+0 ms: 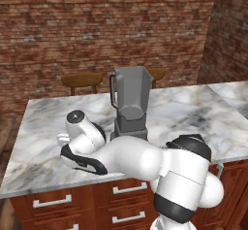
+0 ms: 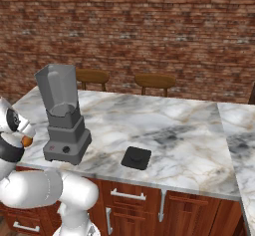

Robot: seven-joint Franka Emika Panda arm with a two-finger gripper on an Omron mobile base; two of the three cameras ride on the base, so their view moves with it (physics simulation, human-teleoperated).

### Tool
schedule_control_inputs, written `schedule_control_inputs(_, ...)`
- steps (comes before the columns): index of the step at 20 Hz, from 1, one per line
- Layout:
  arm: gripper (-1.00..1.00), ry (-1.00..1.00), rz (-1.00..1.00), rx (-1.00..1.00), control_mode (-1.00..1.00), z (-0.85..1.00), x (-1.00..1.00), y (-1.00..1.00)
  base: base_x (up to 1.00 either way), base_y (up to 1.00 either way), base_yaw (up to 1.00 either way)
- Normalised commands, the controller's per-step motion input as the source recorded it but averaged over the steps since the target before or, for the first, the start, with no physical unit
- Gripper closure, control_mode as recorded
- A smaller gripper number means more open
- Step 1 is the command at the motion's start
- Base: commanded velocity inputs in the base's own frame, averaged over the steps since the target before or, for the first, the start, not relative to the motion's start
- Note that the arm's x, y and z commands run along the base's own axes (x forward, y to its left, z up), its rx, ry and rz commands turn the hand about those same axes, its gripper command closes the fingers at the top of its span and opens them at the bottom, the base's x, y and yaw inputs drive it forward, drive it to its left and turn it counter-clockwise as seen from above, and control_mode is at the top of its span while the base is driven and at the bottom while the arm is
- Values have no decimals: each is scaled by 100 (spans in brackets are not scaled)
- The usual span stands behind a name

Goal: Open the blender lid, put the mango in the blender, close the lid, and start the blender.

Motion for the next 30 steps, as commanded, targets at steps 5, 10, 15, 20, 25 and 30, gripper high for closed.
schedule_control_inputs(5,-100,1,0,0,-100,-18,0,11,0,0,0)
schedule_control_inputs(10,-100,1,0,-2,-100,-21,2,5,0,0,0)
schedule_control_inputs(15,-100,0,0,0,-100,-15,6,0,0,0,0)
schedule_control_inputs(20,-100,0,0,0,-100,-17,2,0,0,0,0)
schedule_control_inputs(25,-100,0,0,0,-100,-26,4,0,0,0,0)
schedule_control_inputs(30,-100,0,1,0,-100,-29,14,0,0,0,0)
